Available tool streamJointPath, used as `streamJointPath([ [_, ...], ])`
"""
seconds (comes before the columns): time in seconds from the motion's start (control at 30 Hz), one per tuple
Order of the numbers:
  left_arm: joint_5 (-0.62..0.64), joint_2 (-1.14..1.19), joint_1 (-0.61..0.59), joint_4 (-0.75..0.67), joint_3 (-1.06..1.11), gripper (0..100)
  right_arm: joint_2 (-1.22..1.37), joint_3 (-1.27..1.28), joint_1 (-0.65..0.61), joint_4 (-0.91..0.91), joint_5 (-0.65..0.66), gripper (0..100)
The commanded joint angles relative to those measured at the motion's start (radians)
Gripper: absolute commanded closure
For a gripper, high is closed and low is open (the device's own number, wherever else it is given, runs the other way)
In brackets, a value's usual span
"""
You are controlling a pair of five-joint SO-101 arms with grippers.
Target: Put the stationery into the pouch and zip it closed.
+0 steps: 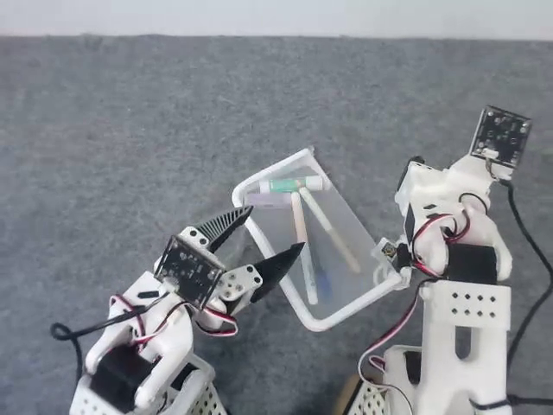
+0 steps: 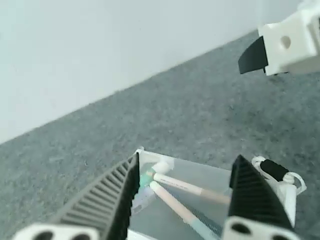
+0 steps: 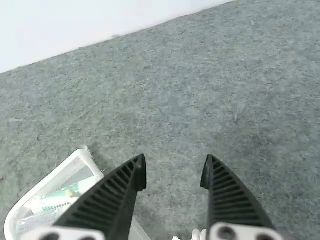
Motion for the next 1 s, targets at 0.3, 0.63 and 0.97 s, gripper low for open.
streamJointPath([
  [0.3,0.008,-0.114,-0.196,-0.184,0.084,99,-0.051,0.064,-0.036,-0.170,0.120,99.3],
  [0.63,0.011,-0.115,-0.203,-0.141,0.157,99,-0.053,0.236,-0.090,-0.259,0.184,99.3],
  [0.97,0.011,-0.115,-0.203,-0.143,0.209,99,-0.302,0.443,-0.091,-0.252,0.204,99.3],
])
